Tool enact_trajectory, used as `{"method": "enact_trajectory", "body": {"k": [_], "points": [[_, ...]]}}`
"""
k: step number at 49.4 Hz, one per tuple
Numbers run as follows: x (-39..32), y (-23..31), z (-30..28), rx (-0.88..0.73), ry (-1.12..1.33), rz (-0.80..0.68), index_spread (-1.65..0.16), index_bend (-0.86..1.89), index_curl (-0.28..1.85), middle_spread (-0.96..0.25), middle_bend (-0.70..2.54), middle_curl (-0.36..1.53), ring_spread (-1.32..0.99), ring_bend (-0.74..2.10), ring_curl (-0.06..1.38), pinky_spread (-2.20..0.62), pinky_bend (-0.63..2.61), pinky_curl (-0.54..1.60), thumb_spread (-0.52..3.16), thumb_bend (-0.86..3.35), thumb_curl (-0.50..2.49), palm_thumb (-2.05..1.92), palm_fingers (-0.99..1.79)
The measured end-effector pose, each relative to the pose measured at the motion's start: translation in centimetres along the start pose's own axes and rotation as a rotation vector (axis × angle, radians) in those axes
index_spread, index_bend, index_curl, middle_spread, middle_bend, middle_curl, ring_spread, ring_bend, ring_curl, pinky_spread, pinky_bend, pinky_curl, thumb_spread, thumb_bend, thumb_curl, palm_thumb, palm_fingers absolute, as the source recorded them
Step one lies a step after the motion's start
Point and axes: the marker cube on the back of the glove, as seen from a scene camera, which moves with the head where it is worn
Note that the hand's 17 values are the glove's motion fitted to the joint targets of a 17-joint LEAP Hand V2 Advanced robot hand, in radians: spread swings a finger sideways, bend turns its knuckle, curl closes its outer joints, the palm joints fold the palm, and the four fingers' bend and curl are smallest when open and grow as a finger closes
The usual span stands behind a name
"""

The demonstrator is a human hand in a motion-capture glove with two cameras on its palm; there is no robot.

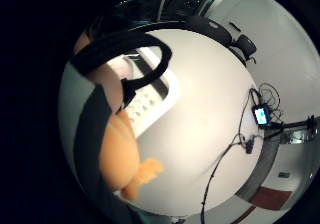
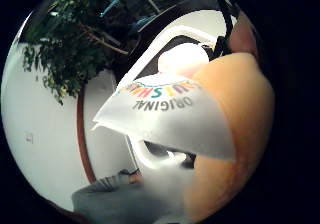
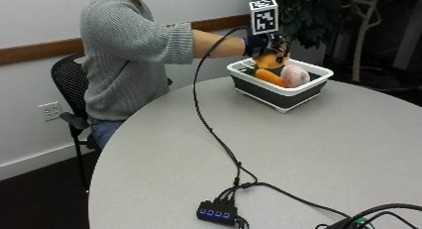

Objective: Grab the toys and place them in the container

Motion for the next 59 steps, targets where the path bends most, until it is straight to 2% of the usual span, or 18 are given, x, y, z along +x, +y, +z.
{"method": "enact_trajectory", "body": {"k": [4,5,7,10,11,17,23,27,31,35,39,49,55,59], "points": [[-1.1,-0.9,1.0,-0.065,-0.024,-0.005,-0.43,0.5,0.73,-0.23,0.63,0.57,-0.51,0.87,0.56,-0.33,1.03,0.46,0.78,0.13,0.82,0.58,0.55],[-1.1,-0.9,1.3,-0.092,-0.009,-0.012,-0.43,0.41,0.71,-0.23,0.59,0.55,-0.5,0.88,0.56,-0.3,1.01,0.45,0.84,0.11,0.8,0.54,0.38],[-1.1,-0.7,1.9,-0.146,0.004,-0.029,-0.42,0.37,0.74,-0.23,0.6,0.57,-0.47,0.85,0.57,-0.27,1.03,0.48,0.9,0.08,0.79,0.48,0.26],[-0.9,-0.2,1.8,-0.179,-0.032,-0.043,-0.39,0.22,0.67,-0.19,0.32,0.48,-0.34,0.58,0.52,-0.15,1.14,0.51,1.03,-0.08,0.67,0.21,-0.42],[-0.8,0.0,1.7,-0.177,-0.043,-0.046,-0.38,0.16,0.64,-0.17,0.28,0.46,-0.3,0.5,0.49,-0.13,1.13,0.49,1.04,-0.1,0.64,0.16,-0.49],[-0.4,1.7,0.6,-0.154,-0.031,-0.09,-0.35,0.08,0.49,-0.14,0.13,0.39,-0.18,0.25,0.38,-0.03,1.03,0.43,1.1,-0.06,0.55,0.02,-0.38],[-0.3,5.3,-1.0,-0.134,-0.102,-0.106,-0.34,0.11,0.43,-0.12,0.11,0.35,-0.11,0.17,0.34,0.02,0.96,0.39,1.16,-0.04,0.49,-0.02,-0.3],[1.2,9.6,-2.3,-0.093,-0.128,-0.142,-0.34,0.13,0.41,-0.11,0.1,0.33,-0.08,0.15,0.32,0.04,0.92,0.38,1.2,-0.03,0.46,-0.02,-0.27],[4.9,16.3,-4.3,-0.054,-0.148,-0.153,-0.34,0.14,0.39,-0.11,0.11,0.31,-0.07,0.16,0.31,0.05,0.89,0.37,1.24,-0.03,0.43,-0.03,-0.23],[9.0,23.4,-4.9,-0.021,-0.118,-0.072,-0.35,0.2,0.39,-0.11,0.15,0.3,-0.06,0.16,0.3,0.06,0.83,0.35,1.27,-0.03,0.4,-0.03,-0.15],[10.7,27.7,-4.8,-0.007,-0.116,0.015,-0.36,0.2,0.4,-0.11,0.15,0.3,-0.06,0.16,0.3,0.06,0.81,0.34,1.3,-0.03,0.38,-0.03,-0.11],[10.1,35.1,-3.4,-0.001,-0.143,0.0,-0.37,0.22,0.41,-0.11,0.16,0.29,-0.05,0.17,0.28,0.07,0.78,0.33,1.34,-0.03,0.35,-0.03,-0.07],[7.4,42.3,-1.0,-0.026,-0.062,-0.024,-0.37,0.22,0.42,-0.11,0.16,0.28,-0.05,0.17,0.27,0.07,0.77,0.33,1.36,-0.02,0.33,-0.03,-0.06],[6.9,44.7,0.1,-0.027,-0.019,-0.023,-0.37,0.23,0.42,-0.11,0.16,0.28,-0.05,0.17,0.26,0.07,0.76,0.33,1.36,-0.02,0.32,-0.03,-0.05]]}}
